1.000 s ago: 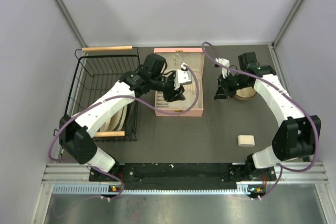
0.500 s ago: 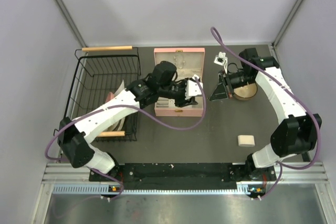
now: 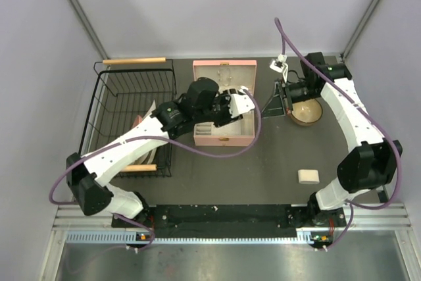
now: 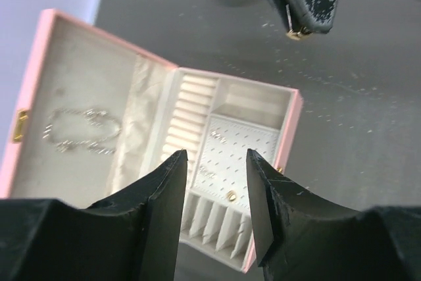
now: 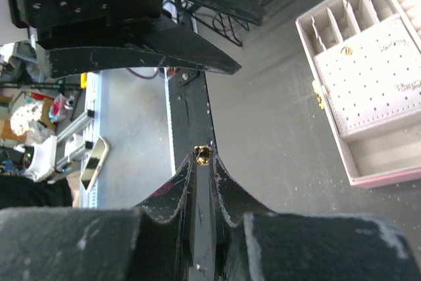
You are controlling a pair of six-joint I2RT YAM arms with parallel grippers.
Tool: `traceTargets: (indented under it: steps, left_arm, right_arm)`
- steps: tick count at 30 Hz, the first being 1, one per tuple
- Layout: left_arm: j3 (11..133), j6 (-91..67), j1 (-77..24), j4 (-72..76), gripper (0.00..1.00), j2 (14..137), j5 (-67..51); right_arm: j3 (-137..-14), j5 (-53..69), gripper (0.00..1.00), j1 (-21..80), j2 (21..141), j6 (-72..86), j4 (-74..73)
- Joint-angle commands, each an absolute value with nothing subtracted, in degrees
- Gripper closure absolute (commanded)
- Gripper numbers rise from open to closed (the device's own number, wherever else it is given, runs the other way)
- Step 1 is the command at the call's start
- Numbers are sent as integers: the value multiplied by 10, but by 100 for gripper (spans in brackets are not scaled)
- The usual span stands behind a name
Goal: Organize the mixed jewelry
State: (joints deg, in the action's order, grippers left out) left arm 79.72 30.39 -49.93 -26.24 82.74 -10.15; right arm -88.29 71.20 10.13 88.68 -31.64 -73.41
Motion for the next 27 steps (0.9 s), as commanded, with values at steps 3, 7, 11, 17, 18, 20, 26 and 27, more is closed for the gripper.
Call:
traceTargets:
  steps: [3, 7, 11, 17, 18, 20, 26, 27]
  left_arm:
    - [814, 436, -504, -208, 56, 747, -47]
    - [783, 529, -530, -142, 55, 722, -73]
    - [667, 641, -550, -15, 53, 691, -86]
    - [581, 782, -556, 131, 52, 669, -151]
    - [572, 803, -556, 140, 51, 667, -159]
    - [540, 867, -557, 178, 53, 664, -180]
    - [484, 989, -557, 275, 53, 671, -220]
    - [479, 1003, -556, 285, 53, 673, -222]
  right_arm:
    - [-938, 771, 93, 104, 906, -294, -735]
    - [-961, 780, 93, 104, 912, -269, -734]
    - [-965, 776, 92, 103, 912, -256, -735]
    - [-969, 779, 92, 104, 911, -222, -734]
    - [-972, 781, 92, 103, 913, -216, -734]
    - [-979, 783, 92, 104, 916, -202, -735]
    - [-992, 786, 92, 105, 920, -169, -734]
    - [-995, 787, 92, 106, 920, -164, -735]
